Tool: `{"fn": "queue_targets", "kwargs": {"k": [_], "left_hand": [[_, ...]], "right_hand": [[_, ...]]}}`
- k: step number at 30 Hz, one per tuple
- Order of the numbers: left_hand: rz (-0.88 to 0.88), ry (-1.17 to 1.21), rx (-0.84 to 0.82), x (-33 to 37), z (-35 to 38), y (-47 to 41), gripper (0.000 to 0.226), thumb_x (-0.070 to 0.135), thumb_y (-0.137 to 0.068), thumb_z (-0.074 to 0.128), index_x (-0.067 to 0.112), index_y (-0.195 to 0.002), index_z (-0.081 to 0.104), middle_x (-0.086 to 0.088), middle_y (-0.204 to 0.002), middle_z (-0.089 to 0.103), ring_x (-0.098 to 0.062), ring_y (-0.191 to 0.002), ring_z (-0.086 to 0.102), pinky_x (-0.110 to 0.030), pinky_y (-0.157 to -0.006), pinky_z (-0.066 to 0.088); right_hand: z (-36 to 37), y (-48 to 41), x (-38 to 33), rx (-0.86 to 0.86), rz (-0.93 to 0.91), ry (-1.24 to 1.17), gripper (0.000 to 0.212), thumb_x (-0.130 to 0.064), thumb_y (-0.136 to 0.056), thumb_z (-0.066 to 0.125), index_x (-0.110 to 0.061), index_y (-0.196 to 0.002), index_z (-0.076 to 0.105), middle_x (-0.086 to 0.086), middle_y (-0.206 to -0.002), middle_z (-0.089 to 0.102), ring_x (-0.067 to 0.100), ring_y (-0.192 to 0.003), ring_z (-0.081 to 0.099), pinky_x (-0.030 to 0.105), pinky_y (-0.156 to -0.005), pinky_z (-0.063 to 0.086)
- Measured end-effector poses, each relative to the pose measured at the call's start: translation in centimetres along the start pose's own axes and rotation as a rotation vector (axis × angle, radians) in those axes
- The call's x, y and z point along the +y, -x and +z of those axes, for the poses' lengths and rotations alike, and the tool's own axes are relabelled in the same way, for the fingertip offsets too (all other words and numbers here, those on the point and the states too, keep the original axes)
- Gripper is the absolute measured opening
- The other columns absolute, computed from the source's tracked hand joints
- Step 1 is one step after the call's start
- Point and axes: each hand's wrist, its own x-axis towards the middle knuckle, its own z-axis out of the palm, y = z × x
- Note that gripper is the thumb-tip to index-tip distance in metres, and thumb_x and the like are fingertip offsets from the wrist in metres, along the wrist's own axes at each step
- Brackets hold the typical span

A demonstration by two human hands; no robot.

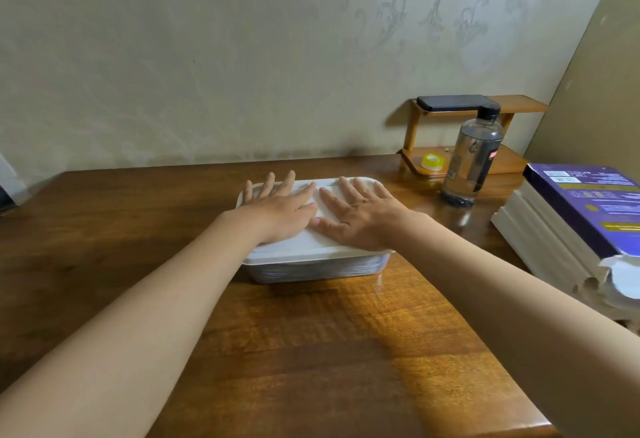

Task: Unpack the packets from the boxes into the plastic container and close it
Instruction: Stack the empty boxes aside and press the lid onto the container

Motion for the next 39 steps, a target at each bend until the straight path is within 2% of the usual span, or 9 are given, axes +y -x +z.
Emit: {"fn": "queue_targets", "kwargs": {"k": [4,9,13,17,19,23,26,31,39], "left_hand": [[-0.038,-0.036,-0.027,-1.0,0.2,2.3,0.06,0.067,-0.1,0.005,0.053,-0.158,-0.005,0.003,-0.17,-0.021,-0.026,-0.155,-0.025,-0.055,-0.123,-0.015],[-0.037,-0.001,0.066,-1.3,1.0,3.5,0.076,0.078,-0.095,0.005,0.043,-0.162,-0.002,-0.007,-0.17,-0.017,-0.031,-0.155,-0.023,-0.054,-0.125,-0.009],[-0.12,0.102,0.153,-1.1,1.2,3.5,0.08,0.075,-0.097,0.014,0.031,-0.164,0.003,-0.013,-0.17,-0.015,-0.033,-0.156,-0.018,-0.052,-0.125,0.001],[-0.185,0.326,0.409,-1.1,1.9,4.5,0.069,0.058,-0.104,0.023,0.011,-0.154,0.034,-0.021,-0.166,0.019,-0.034,-0.154,0.017,-0.049,-0.119,0.025],[-0.145,0.354,0.472,-1.1,2.0,4.9,0.062,0.052,-0.105,0.028,0.007,-0.147,0.042,-0.02,-0.16,0.031,-0.032,-0.15,0.024,-0.045,-0.116,0.027],[-0.068,0.271,0.171,-2.0,1.6,5.2,0.08,0.073,-0.097,0.025,0.022,-0.159,0.026,-0.008,-0.172,-0.001,-0.025,-0.158,-0.013,-0.052,-0.123,0.012],[-0.072,0.076,0.069,-1.9,1.5,5.0,0.1,0.084,-0.09,0.026,0.024,-0.164,-0.002,-0.01,-0.169,-0.021,-0.03,-0.154,-0.025,-0.053,-0.125,0.002],[-0.032,0.056,0.037,-1.8,1.2,5.1,0.1,0.088,-0.086,0.029,0.033,-0.163,-0.002,0.0,-0.17,-0.02,-0.032,-0.153,-0.027,-0.056,-0.124,0.0],[-0.134,0.094,0.026,-2.6,-0.7,2.3,0.103,0.086,-0.086,0.034,0.027,-0.164,0.004,0.0,-0.172,-0.009,-0.03,-0.156,-0.014,-0.055,-0.125,0.01]], "right_hand": [[0.2,-0.1,0.2,0.054,-0.003,-0.03,0.085,-0.081,-0.087,0.001,-0.035,-0.159,-0.003,0.008,-0.167,-0.009,0.028,-0.154,-0.007,0.051,-0.123,0.0],[0.5,0.4,0.3,0.336,0.044,-0.18,0.072,-0.067,-0.097,0.018,-0.024,-0.151,0.037,0.008,-0.161,0.031,0.025,-0.149,0.025,0.049,-0.119,0.018],[1.1,1.7,0.0,0.72,0.313,-0.3,0.053,-0.051,-0.097,0.032,-0.013,-0.118,0.063,0.014,-0.13,0.059,0.032,-0.121,0.053,0.045,-0.097,0.043],[1.5,2.4,-0.1,0.8,0.432,-0.39,0.042,-0.038,-0.098,0.033,-0.01,-0.102,0.063,0.012,-0.108,0.064,0.031,-0.096,0.058,0.042,-0.079,0.051],[1.3,2.6,0.2,0.709,0.41,-0.498,0.042,-0.038,-0.099,0.031,-0.01,-0.111,0.06,0.015,-0.117,0.061,0.032,-0.102,0.058,0.042,-0.084,0.05],[1.2,2.9,1.2,0.265,0.236,-0.524,0.073,-0.055,-0.102,0.027,-0.009,-0.157,0.015,0.015,-0.165,0.014,0.03,-0.151,0.016,0.04,-0.12,0.019],[1.8,2.4,1.5,0.193,0.211,-0.387,0.087,-0.068,-0.097,0.02,-0.012,-0.159,-0.004,0.015,-0.167,-0.007,0.028,-0.154,-0.007,0.041,-0.124,0.004],[0.9,2.5,1.2,0.049,0.175,-0.224,0.09,-0.074,-0.093,0.013,-0.017,-0.158,-0.012,0.021,-0.165,-0.013,0.036,-0.152,-0.014,0.047,-0.124,0.003],[-1.3,-0.1,2.0,0.033,0.245,-0.276,0.085,-0.065,-0.098,0.028,-0.013,-0.159,-0.001,0.006,-0.168,-0.001,0.03,-0.153,0.012,0.041,-0.122,0.015]]}}
